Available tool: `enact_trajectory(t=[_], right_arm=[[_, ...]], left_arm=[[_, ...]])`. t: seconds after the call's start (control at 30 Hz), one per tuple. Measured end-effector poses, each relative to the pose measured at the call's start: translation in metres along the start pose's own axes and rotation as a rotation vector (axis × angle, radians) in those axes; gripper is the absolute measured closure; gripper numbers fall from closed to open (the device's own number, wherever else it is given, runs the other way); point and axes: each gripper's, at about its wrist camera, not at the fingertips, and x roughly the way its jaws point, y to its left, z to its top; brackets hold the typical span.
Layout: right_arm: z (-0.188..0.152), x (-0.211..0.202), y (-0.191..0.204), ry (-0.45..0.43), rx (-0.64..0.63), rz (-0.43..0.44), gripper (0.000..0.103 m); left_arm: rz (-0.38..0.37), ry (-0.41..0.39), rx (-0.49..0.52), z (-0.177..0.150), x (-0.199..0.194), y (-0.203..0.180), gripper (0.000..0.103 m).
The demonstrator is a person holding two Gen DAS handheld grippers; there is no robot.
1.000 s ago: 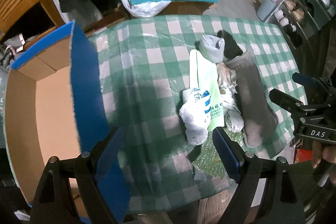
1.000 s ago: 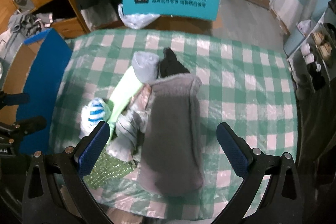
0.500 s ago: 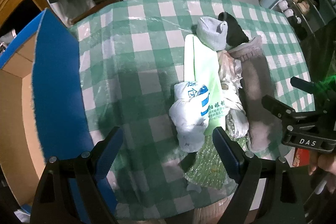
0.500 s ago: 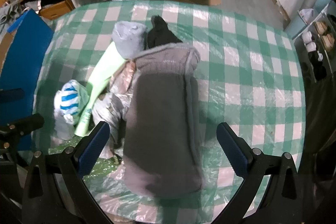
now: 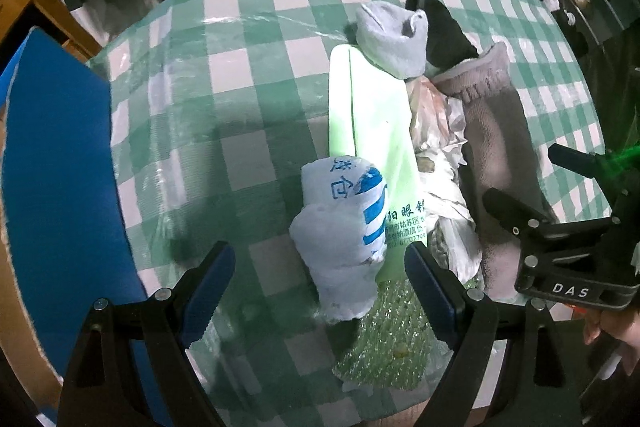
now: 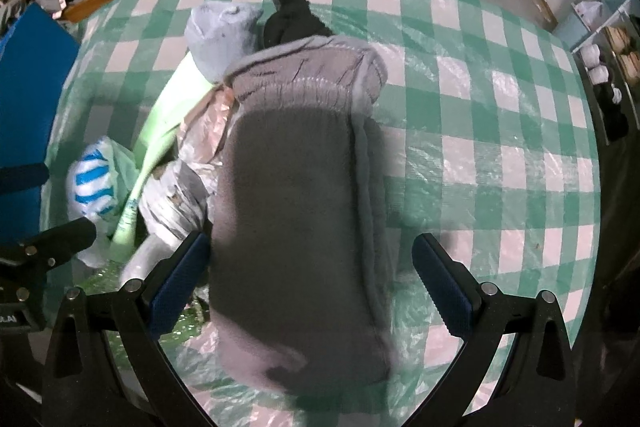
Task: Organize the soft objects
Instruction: 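Grasp the white blue-striped sock with the left gripper while the right grasps the grey knit sock, then lift both held socks and carry them over the open cardboard box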
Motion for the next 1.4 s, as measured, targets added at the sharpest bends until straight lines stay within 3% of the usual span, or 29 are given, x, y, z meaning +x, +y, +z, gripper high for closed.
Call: enact_trajectory(t=[0.13, 0.2, 0.27, 0.37, 0.43, 0.6, 0.93, 1.4], right_arm=[[0.0, 0.005, 0.002, 0.007, -0.02, 0.012, 0.016], [-0.001, 0.007, 0.002, 0.014, -0.027, 0.025, 0.021], [-0.001, 0.008, 0.003, 0.015, -0.031, 0.023, 0.027], [-0.002, 0.009, 0.002, 0.025, -0.036, 0.032, 0.044], [-0.003, 0.008, 0.0, 0.026, -0.037, 0.036, 0.06], [-0.003, 0.0, -0.007, 0.015, -0.036, 0.024, 0.075], [-0.007, -0.034, -0.005, -0.026, -0.036, 0.048, 0.078], [-0.011, -0.09, 0.003, -0.148, -0.06, 0.055, 0.078]], left_arm=[[-0.026, -0.001, -0.007, 0.005, 0.005, 0.002, 0.017], [-0.046, -0.011, -0.015, 0.005, 0.007, 0.004, 0.027], [-0.055, -0.004, -0.016, 0.004, 0.01, 0.005, 0.046], [-0.08, 0.002, -0.01, 0.005, 0.012, 0.005, 0.061], [-0.082, -0.008, -0.004, 0.004, 0.011, 0.005, 0.062], [-0.103, -0.039, -0.015, 0.0, 0.002, 0.007, 0.064], [-0.055, -0.12, 0.033, -0.017, -0.033, 0.004, 0.065], [-0.029, -0.201, 0.057, -0.034, -0.075, 0.004, 0.065]])
